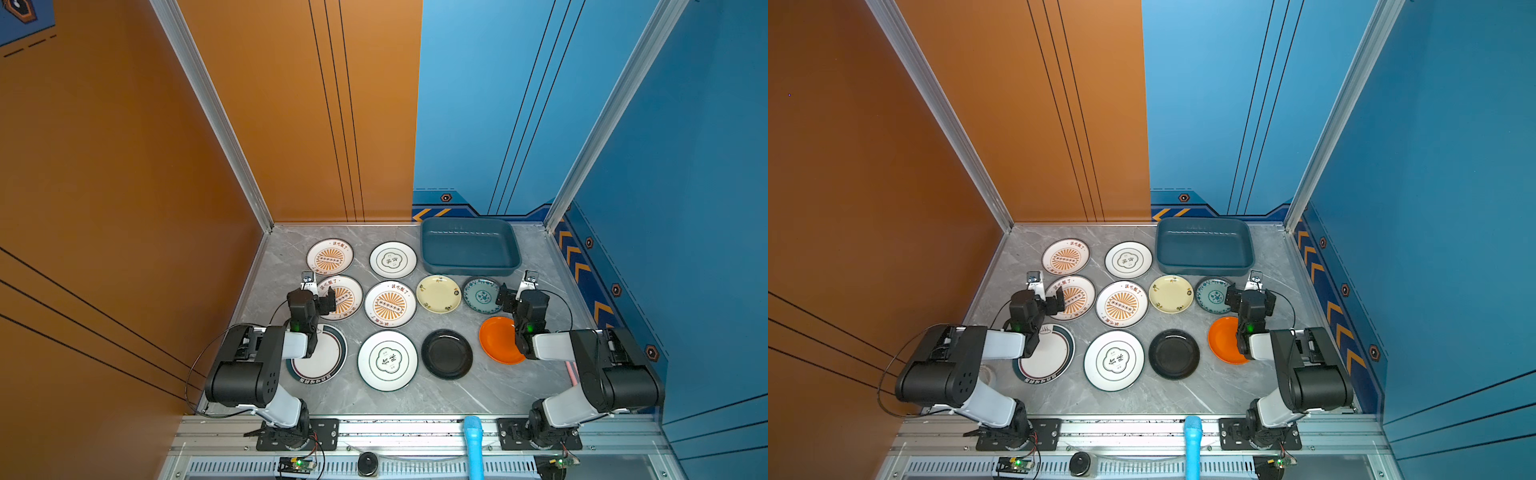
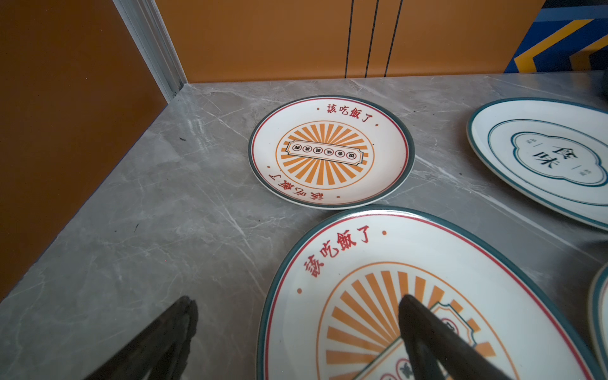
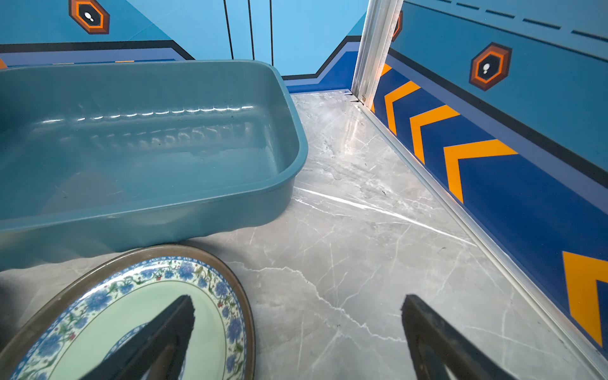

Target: Place the plates into the plastic bin on the countertop

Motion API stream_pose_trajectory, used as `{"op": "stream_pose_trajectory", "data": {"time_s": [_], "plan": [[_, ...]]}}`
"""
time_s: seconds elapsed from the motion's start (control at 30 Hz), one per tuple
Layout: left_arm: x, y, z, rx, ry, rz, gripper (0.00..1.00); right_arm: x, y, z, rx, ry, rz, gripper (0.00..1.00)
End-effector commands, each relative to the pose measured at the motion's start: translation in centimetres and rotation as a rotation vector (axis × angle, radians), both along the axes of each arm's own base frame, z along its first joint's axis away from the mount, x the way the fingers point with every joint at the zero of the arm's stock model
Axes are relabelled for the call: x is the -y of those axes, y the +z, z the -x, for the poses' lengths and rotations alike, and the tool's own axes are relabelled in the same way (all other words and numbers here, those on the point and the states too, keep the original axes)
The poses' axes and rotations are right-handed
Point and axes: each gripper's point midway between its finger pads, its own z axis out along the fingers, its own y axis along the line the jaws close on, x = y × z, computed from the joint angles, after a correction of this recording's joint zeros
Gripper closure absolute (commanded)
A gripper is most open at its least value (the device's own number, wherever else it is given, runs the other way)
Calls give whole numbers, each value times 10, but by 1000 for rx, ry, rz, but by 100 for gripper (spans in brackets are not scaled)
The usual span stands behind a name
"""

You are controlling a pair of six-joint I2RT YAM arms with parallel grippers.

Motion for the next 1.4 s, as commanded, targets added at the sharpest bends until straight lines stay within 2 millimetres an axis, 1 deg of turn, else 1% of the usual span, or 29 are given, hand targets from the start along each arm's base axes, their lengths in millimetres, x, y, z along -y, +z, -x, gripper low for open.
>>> {"op": "stream_pose_trajectory", "data": {"time_s": [0.0,0.23,0.4,0.5,0.57,0.63,0.67,0.73,0.8,0.87,0.9,0.97,1.03,1.07,1.17,1.2,1.23,1.27,1.3,1.37], "plan": [[2,6,-3,18,-12,-2,2,2,2,1,14,-16,0,0],[2,5,-3,15,-15,4,2,2,3,0,14,-16,0,0],[3,9,-4,20,-18,0,2,-1,6,-2,9,-6,5,0],[-2,18,-2,17,17,-8,2,-5,14,-4,-7,8,19,0],[-5,27,0,11,38,-16,2,-3,20,-5,-99,-37,69,0],[-2,39,3,16,32,-24,2,-3,27,-9,-187,-63,67,0],[0,46,5,24,26,-29,2,-4,33,-11,-193,-67,55,0],[0,60,10,45,41,-26,2,-8,49,-11,-137,-60,27,0],[-2,75,14,56,65,-7,2,-3,69,-11,-100,-113,-8,0],[-5,93,18,66,99,16,2,7,81,-8,-133,-202,-36,0],[-9,101,20,72,130,34,2,10,91,-10,-148,-237,-50,0],[-21,118,25,53,224,115,2,13,104,-13,-201,-274,-69,0],[-29,127,30,-26,297,203,2,8,116,-20,-249,-256,-88,0],[-29,129,31,-77,317,245,2,4,124,-25,-256,-241,-104,0],[-20,133,35,-217,313,318,2,-10,148,-40,-224,-196,-191,0],[-17,136,35,-241,310,334,2,-14,154,-44,-210,-180,-228,0],[-16,140,35,-254,314,357,2,-23,160,-51,-202,-139,-285,0],[-14,144,35,-257,314,385,2,-29,163,-55,-200,-116,-320,0],[-12,145,35,-262,310,412,2,-32,168,-60,-191,-111,-364,0],[-9,145,34,-266,302,496,2,-33,171,-67,-190,-126,-428,0]]}}
